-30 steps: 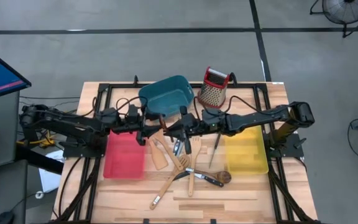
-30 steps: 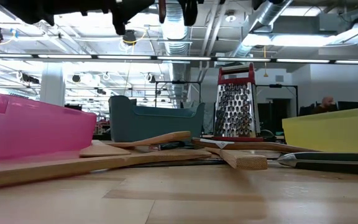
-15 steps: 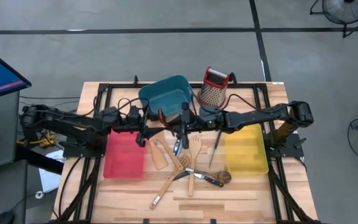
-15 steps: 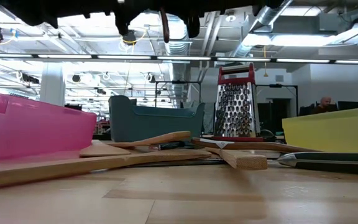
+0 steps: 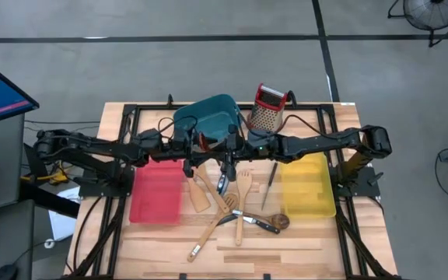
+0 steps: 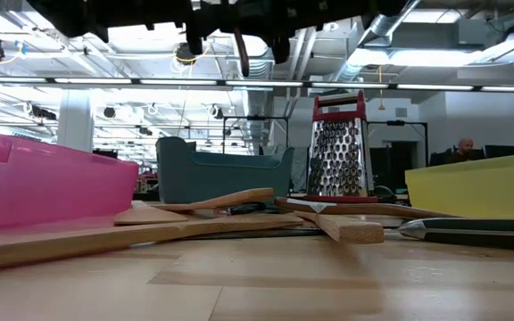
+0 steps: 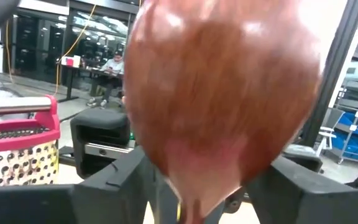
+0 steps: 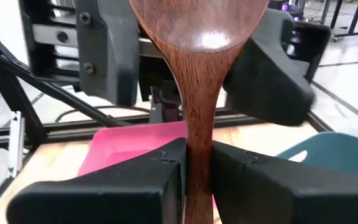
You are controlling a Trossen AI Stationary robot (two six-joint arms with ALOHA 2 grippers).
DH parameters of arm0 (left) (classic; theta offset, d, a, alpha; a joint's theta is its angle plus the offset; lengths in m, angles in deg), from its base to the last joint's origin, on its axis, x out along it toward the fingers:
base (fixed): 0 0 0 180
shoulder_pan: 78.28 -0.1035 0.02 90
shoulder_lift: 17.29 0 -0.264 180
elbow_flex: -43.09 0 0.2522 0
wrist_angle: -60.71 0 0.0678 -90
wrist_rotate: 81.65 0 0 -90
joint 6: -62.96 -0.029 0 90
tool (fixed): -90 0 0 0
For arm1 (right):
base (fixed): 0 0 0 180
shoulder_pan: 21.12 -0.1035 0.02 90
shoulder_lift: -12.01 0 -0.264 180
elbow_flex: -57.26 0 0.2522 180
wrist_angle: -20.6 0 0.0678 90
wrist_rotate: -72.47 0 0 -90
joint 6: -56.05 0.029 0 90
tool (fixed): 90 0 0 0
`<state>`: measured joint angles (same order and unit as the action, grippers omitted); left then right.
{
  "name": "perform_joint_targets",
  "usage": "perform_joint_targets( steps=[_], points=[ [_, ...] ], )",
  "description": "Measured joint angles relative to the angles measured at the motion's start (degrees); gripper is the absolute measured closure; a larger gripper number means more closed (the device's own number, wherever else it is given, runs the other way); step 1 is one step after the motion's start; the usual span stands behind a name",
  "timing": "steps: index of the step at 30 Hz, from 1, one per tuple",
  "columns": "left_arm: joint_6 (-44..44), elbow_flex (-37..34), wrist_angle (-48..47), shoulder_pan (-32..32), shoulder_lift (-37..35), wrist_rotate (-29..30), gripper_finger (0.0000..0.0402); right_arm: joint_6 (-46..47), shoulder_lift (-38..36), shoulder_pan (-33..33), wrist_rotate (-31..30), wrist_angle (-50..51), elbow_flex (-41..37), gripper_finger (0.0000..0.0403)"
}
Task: Pick & Place Kitchen Items
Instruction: Put the dark brown spoon into the pink bin
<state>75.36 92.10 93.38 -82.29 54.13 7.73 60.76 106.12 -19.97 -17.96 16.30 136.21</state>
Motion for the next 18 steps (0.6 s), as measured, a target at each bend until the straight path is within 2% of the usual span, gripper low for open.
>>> perform_joint_targets(
  steps=[10, 14, 16, 18],
  points=[
    [-1.04, 0.0, -1.11, 0.0, -0.72, 0.82, 0.0365, 0.13, -0.11, 0.54, 0.38, -2.12, 0.09, 0.0356],
    [-2.42, 0.0, -1.08, 0.01, -0.76, 1.42, 0.0376, 1.33, -0.11, 0.55, 0.37, -2.76, 0.11, 0.0354],
    [-3.0, 0.0, -1.1, 0.22, -0.76, 2.7, 0.0377, 1.24, -0.11, 0.53, 0.35, -2.49, 0.11, 0.0333],
    [-2.94, 0.01, -0.71, 0.31, -0.93, 3.77, 0.0384, 1.11, 0.02, 0.53, 0.31, -1.46, -0.04, 0.0293]
  ],
)
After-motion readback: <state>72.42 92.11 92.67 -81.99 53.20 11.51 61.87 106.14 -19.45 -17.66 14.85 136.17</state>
